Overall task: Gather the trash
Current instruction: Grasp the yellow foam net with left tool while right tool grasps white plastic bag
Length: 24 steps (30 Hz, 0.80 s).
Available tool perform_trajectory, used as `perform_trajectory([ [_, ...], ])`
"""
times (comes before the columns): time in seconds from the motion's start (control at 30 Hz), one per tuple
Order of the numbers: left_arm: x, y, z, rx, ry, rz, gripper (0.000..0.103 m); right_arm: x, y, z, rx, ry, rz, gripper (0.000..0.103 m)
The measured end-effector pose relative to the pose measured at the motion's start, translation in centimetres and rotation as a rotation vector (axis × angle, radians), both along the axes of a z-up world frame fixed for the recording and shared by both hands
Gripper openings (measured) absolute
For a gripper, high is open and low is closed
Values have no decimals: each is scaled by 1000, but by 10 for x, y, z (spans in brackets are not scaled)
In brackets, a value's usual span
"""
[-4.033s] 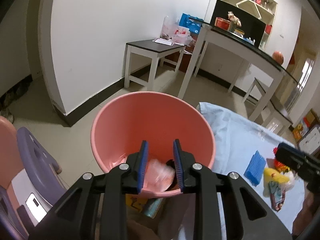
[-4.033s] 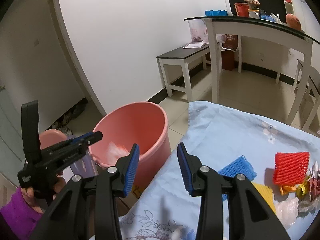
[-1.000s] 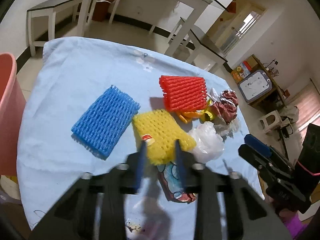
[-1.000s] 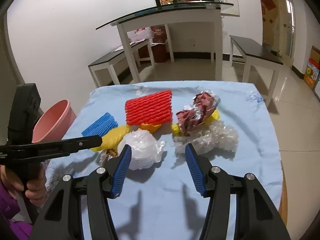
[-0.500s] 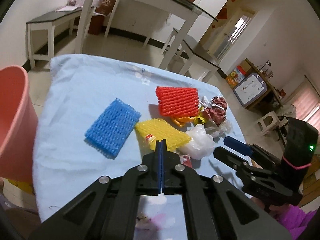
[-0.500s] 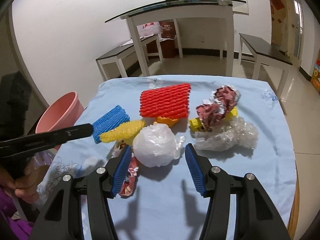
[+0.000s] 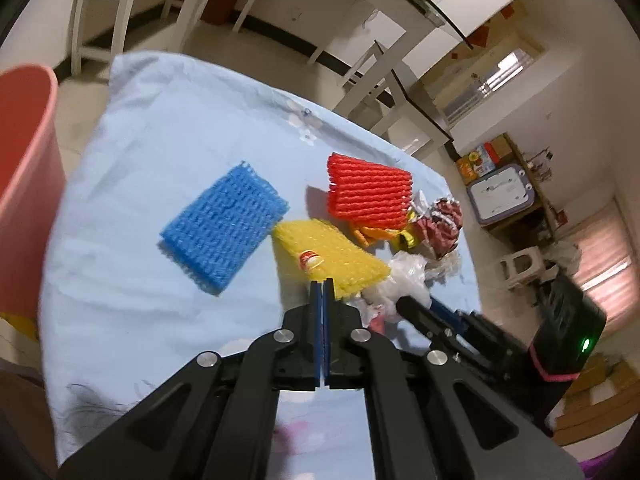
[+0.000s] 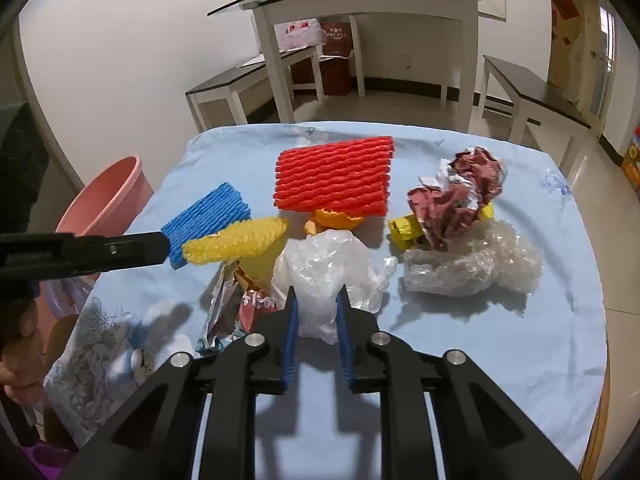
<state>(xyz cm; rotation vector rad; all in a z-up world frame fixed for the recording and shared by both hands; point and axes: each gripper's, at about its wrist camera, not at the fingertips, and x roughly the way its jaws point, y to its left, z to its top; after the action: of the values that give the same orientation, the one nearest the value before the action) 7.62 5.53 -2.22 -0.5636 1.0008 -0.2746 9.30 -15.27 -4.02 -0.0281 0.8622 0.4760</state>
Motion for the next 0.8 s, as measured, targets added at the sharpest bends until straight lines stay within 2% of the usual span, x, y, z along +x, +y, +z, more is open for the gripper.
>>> perform_trajectory([
  [0.07, 4, 2, -2, -36, 18, 15, 16, -2, -3, 1, 3, -5, 2, 14],
  [0.1, 6, 4, -3, -66, 29, 32, 21, -3, -5, 2, 4, -10, 2, 14],
  [0.2, 10, 12, -7, -150, 49, 73, 27, -4, -9, 3, 13, -14, -3, 14],
  [0.27, 14, 14, -9, -165, 67, 87, 33, -4, -11, 4, 25, -15, -4, 14],
  [0.53, 24, 16, -27, -183, 162, 120, 33, -8, -16, 5, 39, -8, 0, 14],
  [0.7, 25, 17, -31, -264, 145, 113, 33, -7, -17, 5, 40, -10, -1, 14],
  [0.73, 25, 16, -30, -265, 138, 111, 32, -8, -18, 5, 41, -10, -1, 14],
  [0.77, 25, 16, -29, -268, 131, 109, 21, -7, -18, 5, 42, -12, -2, 14],
  [0.8, 25, 15, -28, -258, 124, 100, 16, -8, -19, 5, 43, -15, -4, 14],
])
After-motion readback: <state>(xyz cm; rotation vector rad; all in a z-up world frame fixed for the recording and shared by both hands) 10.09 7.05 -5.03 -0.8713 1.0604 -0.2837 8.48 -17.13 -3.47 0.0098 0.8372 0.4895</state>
